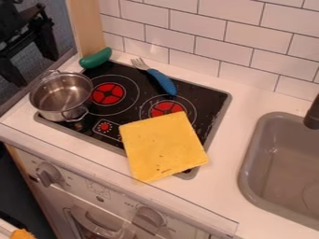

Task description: Put blue fork on top of yellow cloth

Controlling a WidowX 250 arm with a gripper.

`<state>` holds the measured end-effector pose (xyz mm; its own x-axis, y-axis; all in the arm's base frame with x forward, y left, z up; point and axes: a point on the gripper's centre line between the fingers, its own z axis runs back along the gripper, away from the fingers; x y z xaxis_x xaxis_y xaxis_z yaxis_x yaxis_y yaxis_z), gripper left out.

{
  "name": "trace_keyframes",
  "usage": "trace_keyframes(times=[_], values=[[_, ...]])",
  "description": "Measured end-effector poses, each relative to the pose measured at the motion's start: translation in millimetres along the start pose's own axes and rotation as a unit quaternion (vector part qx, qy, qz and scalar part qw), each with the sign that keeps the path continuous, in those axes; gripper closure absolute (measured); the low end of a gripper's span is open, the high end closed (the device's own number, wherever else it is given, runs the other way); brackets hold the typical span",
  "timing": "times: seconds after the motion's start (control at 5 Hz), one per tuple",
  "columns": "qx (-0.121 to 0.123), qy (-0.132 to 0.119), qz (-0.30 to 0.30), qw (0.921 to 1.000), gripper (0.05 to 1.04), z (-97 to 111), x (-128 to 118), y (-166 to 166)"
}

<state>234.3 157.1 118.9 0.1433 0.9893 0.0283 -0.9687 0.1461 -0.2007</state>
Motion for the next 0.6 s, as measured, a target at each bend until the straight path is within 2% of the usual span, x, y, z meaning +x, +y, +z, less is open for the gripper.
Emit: trace_keyframes(times=[0.2, 0.6], values=[[0.006, 0.010, 0.004, 0.9999, 0.083, -6, -1, 1], [0.001, 0.031, -0.056, 0.9979, 0.083, -21, -30, -50]])
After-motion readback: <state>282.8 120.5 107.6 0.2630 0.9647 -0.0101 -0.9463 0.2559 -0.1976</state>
